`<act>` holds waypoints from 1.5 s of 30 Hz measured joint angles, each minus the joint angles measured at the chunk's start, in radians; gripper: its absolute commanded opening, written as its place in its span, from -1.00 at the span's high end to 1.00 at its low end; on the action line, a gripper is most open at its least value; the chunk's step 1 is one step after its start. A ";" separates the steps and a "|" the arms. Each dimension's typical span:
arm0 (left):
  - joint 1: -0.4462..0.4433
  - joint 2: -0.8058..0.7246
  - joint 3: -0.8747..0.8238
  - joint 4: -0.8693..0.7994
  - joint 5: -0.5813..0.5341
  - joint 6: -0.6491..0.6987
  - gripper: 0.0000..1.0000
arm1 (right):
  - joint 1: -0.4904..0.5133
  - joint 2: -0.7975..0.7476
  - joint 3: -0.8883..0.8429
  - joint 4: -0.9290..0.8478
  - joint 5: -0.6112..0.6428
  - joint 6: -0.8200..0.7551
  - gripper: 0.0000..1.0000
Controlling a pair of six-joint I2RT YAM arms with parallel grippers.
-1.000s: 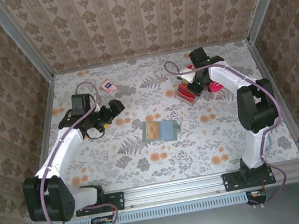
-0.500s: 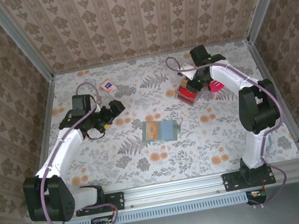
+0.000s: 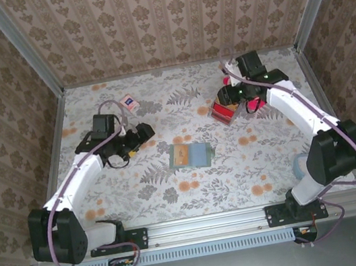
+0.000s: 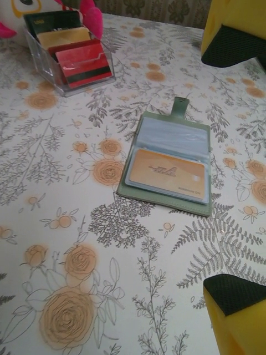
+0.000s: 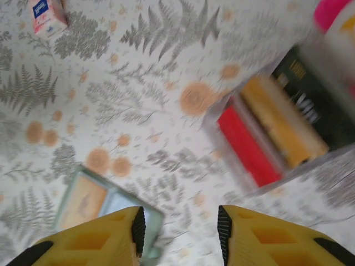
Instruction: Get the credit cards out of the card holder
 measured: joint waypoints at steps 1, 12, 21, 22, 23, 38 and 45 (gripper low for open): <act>-0.011 0.004 0.000 -0.002 -0.003 0.000 -0.96 | 0.024 -0.003 -0.028 0.009 -0.002 0.058 0.22; -0.110 0.098 -0.018 0.012 -0.043 0.002 -0.92 | 0.312 0.078 -0.187 0.193 -0.040 0.533 0.24; -0.121 0.148 -0.020 0.032 -0.066 -0.009 -0.86 | 0.409 0.299 -0.142 0.288 -0.047 0.703 0.38; -0.121 0.148 -0.020 0.032 -0.071 -0.010 -0.86 | 0.410 0.313 -0.133 0.287 -0.042 0.708 0.37; -0.121 0.148 -0.020 0.032 -0.074 -0.010 -0.86 | 0.411 0.328 -0.119 0.283 -0.035 0.709 0.37; -0.121 0.187 -0.020 0.032 -0.076 -0.011 -0.70 | 0.411 0.455 0.016 0.205 0.003 0.660 0.31; -0.121 0.202 -0.021 0.051 -0.060 -0.027 -0.38 | 0.410 0.473 0.037 0.190 -0.031 0.565 0.31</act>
